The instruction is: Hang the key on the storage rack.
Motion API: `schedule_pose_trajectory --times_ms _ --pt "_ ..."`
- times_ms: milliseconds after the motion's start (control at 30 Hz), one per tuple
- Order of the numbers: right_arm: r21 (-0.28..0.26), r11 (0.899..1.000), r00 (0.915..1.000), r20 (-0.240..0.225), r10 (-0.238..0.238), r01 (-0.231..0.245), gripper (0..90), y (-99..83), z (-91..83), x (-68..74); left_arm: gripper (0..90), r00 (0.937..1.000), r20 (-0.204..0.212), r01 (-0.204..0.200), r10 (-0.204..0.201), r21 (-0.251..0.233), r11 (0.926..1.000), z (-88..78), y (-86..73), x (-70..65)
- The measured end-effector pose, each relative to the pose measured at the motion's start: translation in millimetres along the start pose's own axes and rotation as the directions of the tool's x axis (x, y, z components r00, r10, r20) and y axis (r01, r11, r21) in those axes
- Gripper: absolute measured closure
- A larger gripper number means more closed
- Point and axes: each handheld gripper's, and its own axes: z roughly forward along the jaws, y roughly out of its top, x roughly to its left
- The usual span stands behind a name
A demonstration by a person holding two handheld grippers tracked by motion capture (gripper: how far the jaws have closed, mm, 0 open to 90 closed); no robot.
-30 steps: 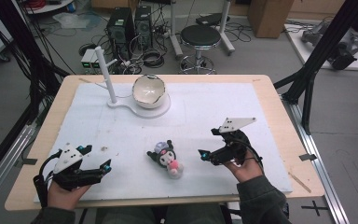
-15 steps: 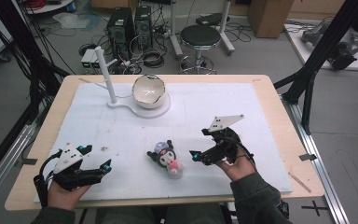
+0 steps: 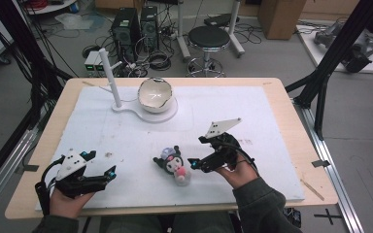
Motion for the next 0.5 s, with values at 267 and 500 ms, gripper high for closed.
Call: schedule_pose_trajectory --times_ms 267,500 --pt "0.037 0.999 0.9997 -0.016 0.021 -0.020 16.6 5.1 15.8 3.9 17.0 1.0000 0.002 0.002 -0.002 -0.001 1.0000 1.2 0.0 0.4" --pt "0.070 0.997 0.9990 -0.017 0.042 -0.041 21.6 7.7 29.6 9.0 17.0 1.0000 0.001 0.001 -0.001 0.000 1.0000 1.4 0.3 0.0"
